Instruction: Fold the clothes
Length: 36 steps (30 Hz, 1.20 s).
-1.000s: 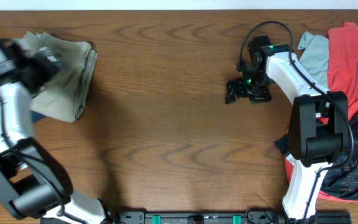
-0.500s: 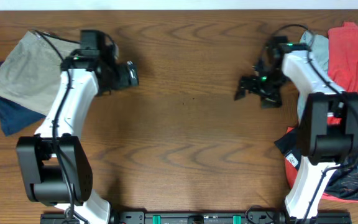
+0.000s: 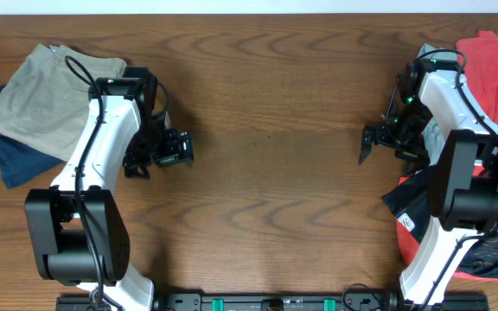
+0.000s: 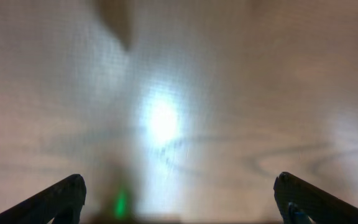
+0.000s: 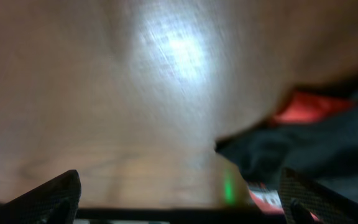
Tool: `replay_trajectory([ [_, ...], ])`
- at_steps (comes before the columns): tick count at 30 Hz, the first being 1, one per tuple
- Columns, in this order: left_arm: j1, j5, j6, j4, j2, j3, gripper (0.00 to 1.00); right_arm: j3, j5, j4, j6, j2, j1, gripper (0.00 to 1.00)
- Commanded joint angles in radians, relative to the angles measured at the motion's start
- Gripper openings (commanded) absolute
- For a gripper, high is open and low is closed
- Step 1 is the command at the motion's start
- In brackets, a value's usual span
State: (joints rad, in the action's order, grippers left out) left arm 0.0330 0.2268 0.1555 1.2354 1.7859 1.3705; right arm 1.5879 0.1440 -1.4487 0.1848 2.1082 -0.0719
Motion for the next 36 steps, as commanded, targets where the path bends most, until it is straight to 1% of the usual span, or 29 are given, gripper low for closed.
replay_trajectory([
  [1,-0.003,-0.023,-0.013,0.055,0.011,0.003,0.98,-0.029,-0.043,-0.013,-0.039,-0.069,0.008,0.98],
  [3,-0.003,-0.04,-0.013,0.095,0.008,-0.014,0.98,-0.09,-0.043,0.023,-0.052,-0.125,0.007,0.98],
  [6,-0.003,-0.041,-0.013,0.139,-0.007,-0.058,0.98,-0.224,-0.043,0.102,-0.068,-0.254,0.007,0.99],
  [10,-0.001,-0.042,-0.012,0.131,-0.075,-0.149,0.98,-0.399,-0.043,0.19,-0.069,-0.451,0.007,0.99],
  [14,0.0,-0.062,0.018,0.054,-0.247,-0.267,0.98,-0.557,-0.039,0.286,-0.066,-0.686,0.008,0.99],
  [15,0.0,-0.074,0.022,0.0,-0.345,-0.317,0.98,-0.601,-0.042,0.322,-0.065,-0.776,0.008,0.99],
  [16,-0.001,-0.081,0.023,-0.017,-0.375,-0.331,0.98,-0.611,-0.04,0.34,-0.065,-0.809,0.008,0.99],
  [21,-0.001,-0.19,0.048,-0.185,-0.703,-0.451,0.98,-0.621,-0.039,0.424,-0.066,-1.044,0.007,0.99],
  [23,-0.001,-0.19,0.048,-0.232,-0.797,-0.47,0.98,-0.621,-0.039,0.422,-0.066,-1.109,0.007,0.99],
  [26,-0.001,-0.19,0.048,-0.246,-0.911,-0.47,0.98,-0.621,-0.039,0.42,-0.066,-1.19,0.007,0.99],
  [31,-0.001,-0.19,0.048,-0.246,-1.025,-0.47,0.98,-0.621,-0.039,0.42,-0.066,-1.266,0.008,0.99],
  [36,-0.001,-0.19,0.048,-0.246,-1.061,-0.47,0.98,-0.621,-0.039,0.419,-0.066,-1.275,0.007,0.99],
])
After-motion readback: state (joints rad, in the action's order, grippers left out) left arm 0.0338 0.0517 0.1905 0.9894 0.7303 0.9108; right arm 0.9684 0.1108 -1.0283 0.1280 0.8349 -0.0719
